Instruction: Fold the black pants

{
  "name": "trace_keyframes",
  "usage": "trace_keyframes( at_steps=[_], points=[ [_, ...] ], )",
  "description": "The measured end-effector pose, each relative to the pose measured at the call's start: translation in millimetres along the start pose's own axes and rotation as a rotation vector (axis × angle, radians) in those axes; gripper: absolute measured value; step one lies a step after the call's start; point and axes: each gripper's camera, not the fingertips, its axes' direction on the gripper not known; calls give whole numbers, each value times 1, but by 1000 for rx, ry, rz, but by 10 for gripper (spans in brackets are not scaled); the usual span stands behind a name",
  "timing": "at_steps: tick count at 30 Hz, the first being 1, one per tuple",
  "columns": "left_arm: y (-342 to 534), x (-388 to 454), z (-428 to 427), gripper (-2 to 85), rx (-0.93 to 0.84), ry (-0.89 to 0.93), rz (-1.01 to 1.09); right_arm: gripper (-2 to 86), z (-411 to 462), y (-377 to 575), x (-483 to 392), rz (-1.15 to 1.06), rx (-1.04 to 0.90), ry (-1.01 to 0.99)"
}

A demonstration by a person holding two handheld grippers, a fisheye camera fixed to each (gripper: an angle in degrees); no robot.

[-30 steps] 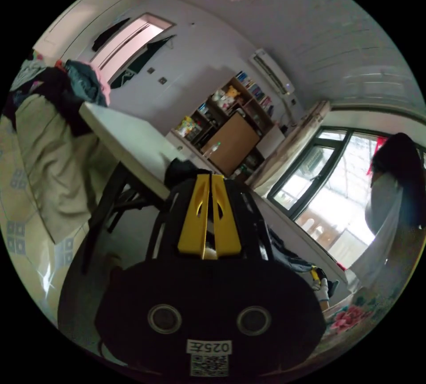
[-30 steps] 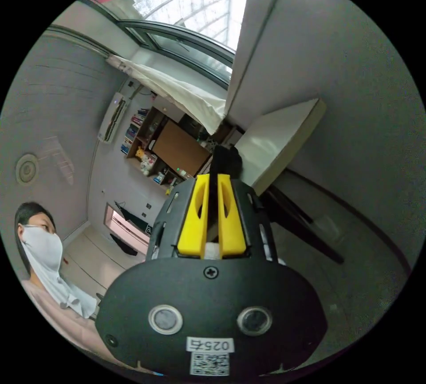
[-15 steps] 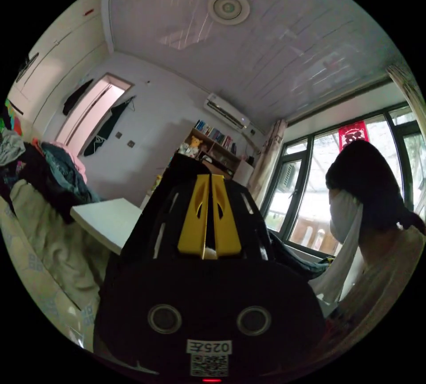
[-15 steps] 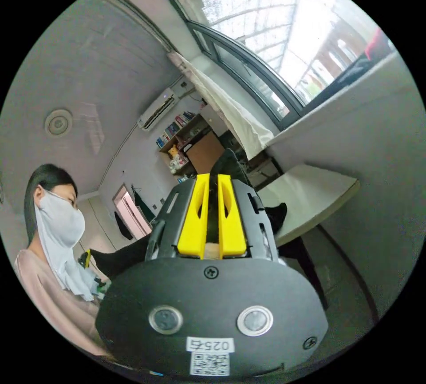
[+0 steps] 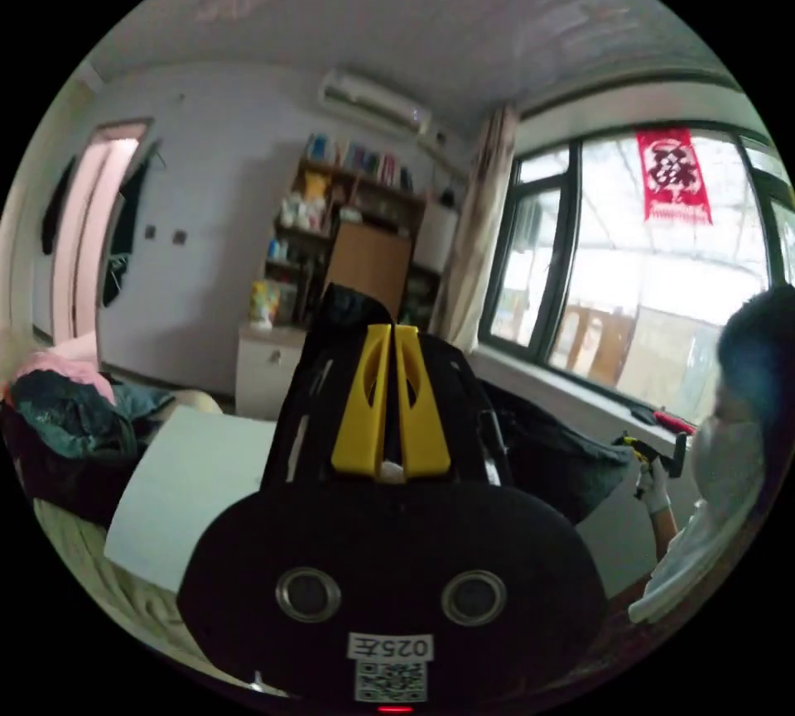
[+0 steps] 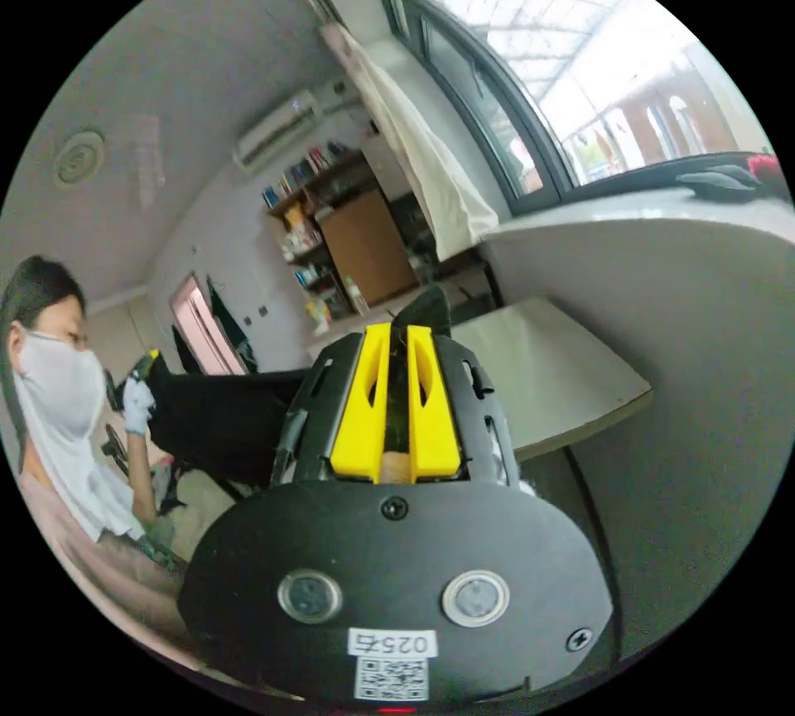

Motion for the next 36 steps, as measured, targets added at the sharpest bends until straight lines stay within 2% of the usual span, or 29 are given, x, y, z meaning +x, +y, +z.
trace_keyframes(
  at_steps=[1,3,6,9,13,15,18,19,21,23,25,27,31,33,36],
  points=[
    [-6,-6,37,-12,-73,-18,-14,42,16,-6,5,-7,-53,28],
    [-2,-22,179,-12,-323,-168,1,44,78,-17,27,-10,-238,96],
    [34,-37,315,-13,-572,-248,6,45,122,-19,47,46,-310,71],
    [63,-49,387,-14,-643,-261,-22,45,128,-21,37,0,-302,112],
    [77,-69,430,-13,-636,-241,-54,47,120,-29,24,-44,-294,131],
    [73,-81,436,-13,-549,-154,-114,48,113,-37,23,-46,-291,109],
    [67,-81,451,-13,-493,-135,-104,49,120,-49,30,-44,-326,107],
    [68,-81,458,-13,-510,-139,-104,49,125,-50,32,-42,-344,106],
    [83,-79,498,-10,-679,-174,-49,51,147,-50,45,-42,-426,101],
    [96,-76,516,-3,-761,-228,5,56,158,-47,58,-6,-474,69],
    [95,-76,505,18,-749,-228,-39,69,150,-43,66,31,-458,23],
    [94,-73,465,59,-675,-115,-96,113,114,-36,60,11,-363,40],
    [122,-22,357,74,-519,29,3,139,59,-5,33,-38,-242,122],
    [170,28,284,77,-443,162,66,139,42,22,23,-25,-200,102],
    [241,85,220,77,-367,286,110,149,46,45,18,-33,-228,72]
  ],
)
